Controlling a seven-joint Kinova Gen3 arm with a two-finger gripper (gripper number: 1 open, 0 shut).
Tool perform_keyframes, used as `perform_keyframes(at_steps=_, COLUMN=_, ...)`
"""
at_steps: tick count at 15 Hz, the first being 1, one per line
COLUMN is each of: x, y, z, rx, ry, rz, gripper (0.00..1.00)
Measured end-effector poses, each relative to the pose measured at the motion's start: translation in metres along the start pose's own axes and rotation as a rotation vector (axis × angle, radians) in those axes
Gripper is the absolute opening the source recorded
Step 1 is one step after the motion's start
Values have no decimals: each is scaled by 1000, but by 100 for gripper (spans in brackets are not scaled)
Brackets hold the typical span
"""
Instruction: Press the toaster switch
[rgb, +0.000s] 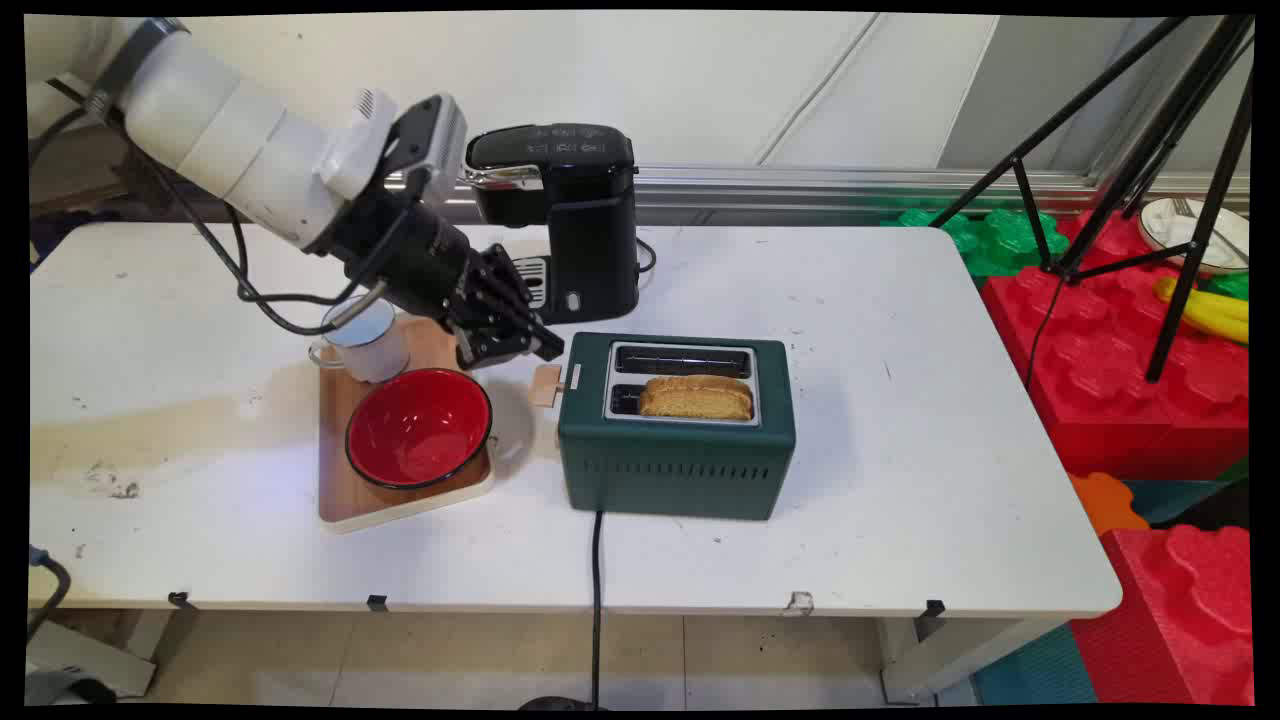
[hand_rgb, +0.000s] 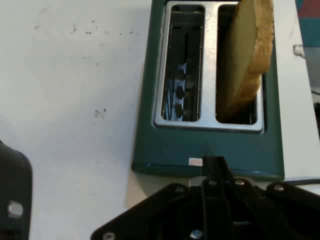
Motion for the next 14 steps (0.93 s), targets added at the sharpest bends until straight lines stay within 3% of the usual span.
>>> perform_keyframes(at_steps=14, x=-14, y=-5, z=30, rx=-12, ry=-63, rz=-5, gripper=0)
